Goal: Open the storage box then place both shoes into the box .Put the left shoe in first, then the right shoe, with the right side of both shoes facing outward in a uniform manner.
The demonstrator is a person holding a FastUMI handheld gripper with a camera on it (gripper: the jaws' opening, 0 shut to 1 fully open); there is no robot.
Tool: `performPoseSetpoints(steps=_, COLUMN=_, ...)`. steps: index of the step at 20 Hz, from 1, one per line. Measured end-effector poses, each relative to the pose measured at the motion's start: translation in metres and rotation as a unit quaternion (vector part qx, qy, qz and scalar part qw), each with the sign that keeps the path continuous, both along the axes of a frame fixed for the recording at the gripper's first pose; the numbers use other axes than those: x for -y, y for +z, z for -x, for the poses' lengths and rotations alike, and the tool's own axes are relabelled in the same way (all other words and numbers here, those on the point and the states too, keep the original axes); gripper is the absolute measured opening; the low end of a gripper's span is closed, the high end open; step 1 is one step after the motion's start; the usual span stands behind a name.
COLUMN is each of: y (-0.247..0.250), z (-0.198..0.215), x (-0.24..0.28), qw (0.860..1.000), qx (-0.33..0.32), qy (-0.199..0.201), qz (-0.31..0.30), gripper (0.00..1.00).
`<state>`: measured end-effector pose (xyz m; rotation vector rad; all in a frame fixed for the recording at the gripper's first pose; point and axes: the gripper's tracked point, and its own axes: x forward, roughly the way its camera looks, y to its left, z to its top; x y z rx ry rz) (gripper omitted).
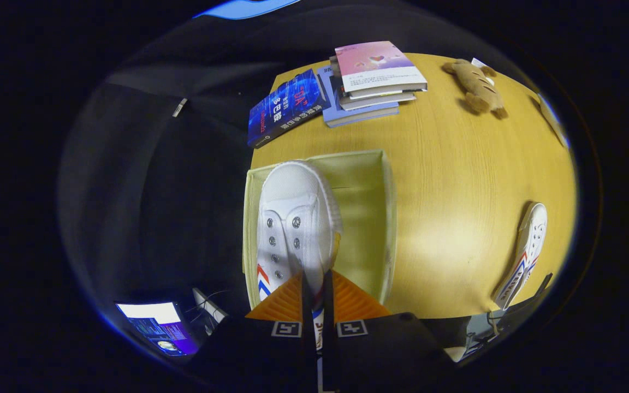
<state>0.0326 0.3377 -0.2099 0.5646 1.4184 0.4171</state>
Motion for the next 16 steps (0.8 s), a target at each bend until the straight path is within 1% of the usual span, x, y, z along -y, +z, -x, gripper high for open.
performPoseSetpoints(steps=3, y=-0.016, z=-0.003, x=-0.022, qw=1.0, qx=-0.013, qy=0.011, qz=0.008, gripper=0.09)
performPoseSetpoints(steps=8, y=-0.036, z=0.0, x=-0.045, qw=0.999, qx=-0.028, qy=0.021, qz=0.025, gripper=0.09)
performPoseSetpoints(steps=13, y=-0.062, z=-0.002, x=-0.052, qw=0.998, qx=-0.03, qy=0.006, qz=0.062, gripper=0.09)
performPoseSetpoints(steps=16, y=-0.085, z=0.001, x=-0.054, qw=0.995, qx=-0.025, qy=0.011, qz=0.094, gripper=0.09)
